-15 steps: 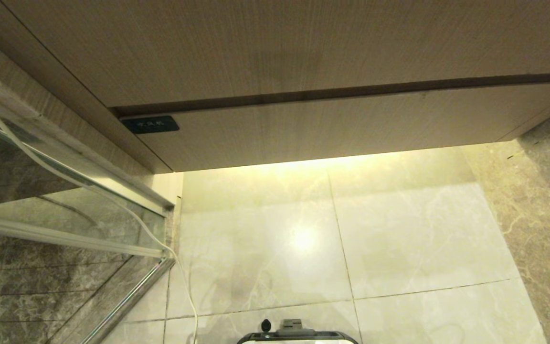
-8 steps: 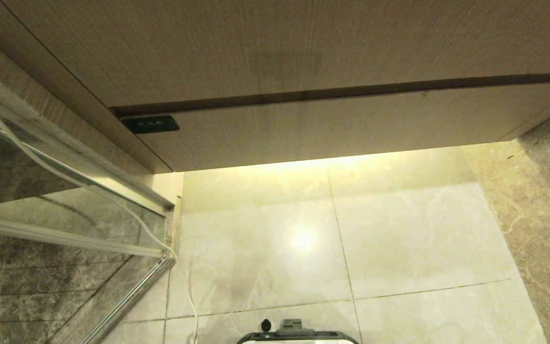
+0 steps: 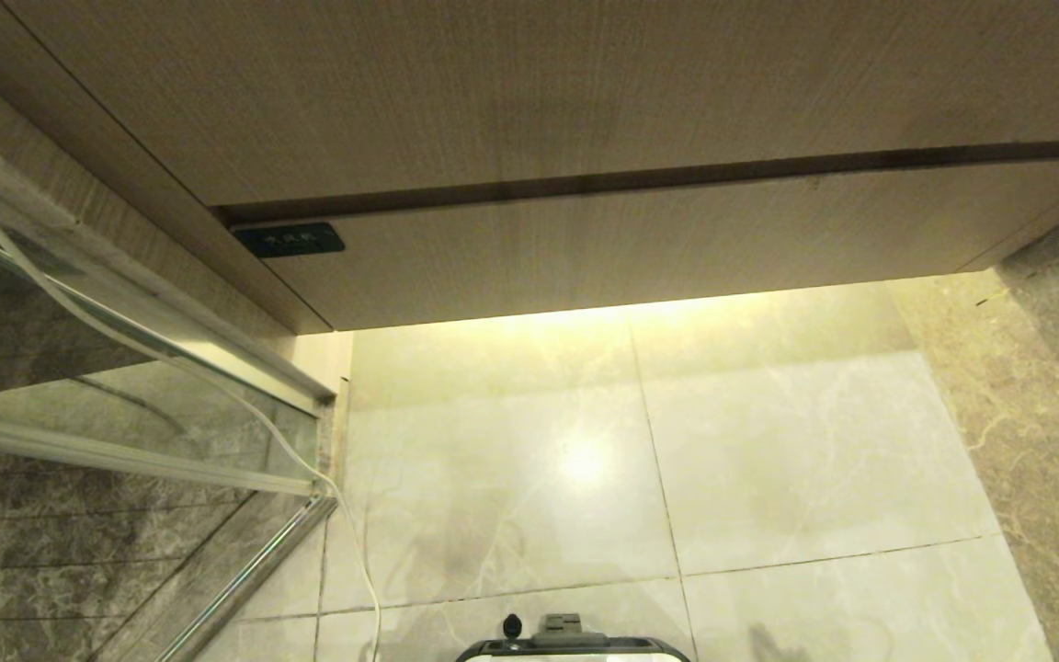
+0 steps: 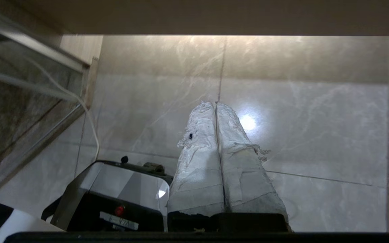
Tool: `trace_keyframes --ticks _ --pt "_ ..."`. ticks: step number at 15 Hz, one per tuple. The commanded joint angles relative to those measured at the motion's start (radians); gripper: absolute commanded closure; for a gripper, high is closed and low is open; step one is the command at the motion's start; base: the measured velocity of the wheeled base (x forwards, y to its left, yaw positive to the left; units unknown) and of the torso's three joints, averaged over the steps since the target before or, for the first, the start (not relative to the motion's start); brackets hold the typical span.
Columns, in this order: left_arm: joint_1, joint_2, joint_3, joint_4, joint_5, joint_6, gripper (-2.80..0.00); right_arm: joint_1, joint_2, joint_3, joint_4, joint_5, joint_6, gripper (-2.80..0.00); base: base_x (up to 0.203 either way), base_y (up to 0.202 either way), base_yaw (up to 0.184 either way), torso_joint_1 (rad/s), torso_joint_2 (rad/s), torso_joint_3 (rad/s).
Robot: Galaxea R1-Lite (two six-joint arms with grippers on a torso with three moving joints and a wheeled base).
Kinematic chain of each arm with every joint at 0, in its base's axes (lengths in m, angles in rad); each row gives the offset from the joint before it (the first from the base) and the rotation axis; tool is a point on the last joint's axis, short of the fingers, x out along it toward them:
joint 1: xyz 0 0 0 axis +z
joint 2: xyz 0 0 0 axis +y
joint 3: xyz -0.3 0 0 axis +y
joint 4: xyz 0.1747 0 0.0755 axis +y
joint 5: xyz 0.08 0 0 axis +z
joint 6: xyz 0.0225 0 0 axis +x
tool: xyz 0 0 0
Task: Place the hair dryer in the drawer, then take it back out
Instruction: Pull open the drawer
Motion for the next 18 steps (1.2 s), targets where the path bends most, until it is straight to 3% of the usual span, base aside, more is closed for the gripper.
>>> trace_keyframes --ticks 1,2,3,4,5,7,8,9,12,14,17,18 --pt "0.000 0.000 0.002 0.000 0.000 0.000 0.00 0.026 0.391 -0.101 -0.022 0.063 -0.046 0.00 0.000 0.000 0.000 0.000 0.00 0.000" --pt "0.000 0.000 0.002 0.000 0.000 0.000 0.00 0.034 0.486 -0.132 -0.033 0.095 -0.107 0.00 0.000 0.000 0.000 0.000 0.00 0.000" --pt "0.000 0.000 0.002 0.000 0.000 0.000 0.00 0.040 0.564 -0.152 -0.040 0.113 -0.195 -2.80 0.000 0.000 0.000 0.000 0.00 0.000" --pt "0.000 0.000 0.002 0.000 0.000 0.000 0.00 0.044 0.630 -0.171 -0.044 0.102 -0.346 -2.80 0.000 0.000 0.000 0.000 0.00 0.000" --pt "0.000 0.000 0.002 0.000 0.000 0.000 0.00 0.047 0.672 -0.185 -0.052 0.021 -0.519 -2.80 0.000 0.000 0.000 0.000 0.00 0.000" --pt "0.000 0.000 0.002 0.000 0.000 0.000 0.00 0.050 0.747 -0.203 -0.092 -0.211 -0.783 -2.80 0.000 0.000 0.000 0.000 0.00 0.000" --pt "0.000 0.000 0.002 0.000 0.000 0.000 0.00 0.051 0.791 -0.203 -0.142 -0.256 -0.855 -2.80 0.000 0.000 0.000 0.000 0.00 0.000" --pt "0.000 0.000 0.002 0.000 0.000 0.000 0.00 0.053 0.825 -0.199 -0.226 -0.271 -0.871 -2.80 0.000 0.000 0.000 0.000 0.00 0.000" --pt "0.000 0.000 0.002 0.000 0.000 0.000 0.00 0.065 0.922 -0.191 -0.495 -0.268 -0.962 -2.80 0.000 0.000 0.000 0.000 0.00 0.000" --pt "0.000 0.000 0.002 0.000 0.000 0.000 0.00 0.069 0.957 -0.146 -0.681 -0.225 -1.022 -2.80 0.000 0.000 0.000 0.000 0.00 0.000" --pt "0.000 0.000 0.002 0.000 0.000 0.000 0.00 0.070 0.984 -0.055 -0.883 -0.001 -1.111 -2.80 0.000 0.000 0.000 0.000 0.00 0.000" --pt "0.000 0.000 0.002 0.000 0.000 0.000 0.00 0.068 0.982 -0.035 -0.901 0.042 -1.155 -2.80 0.000 0.000 0.000 0.000 0.00 0.000"
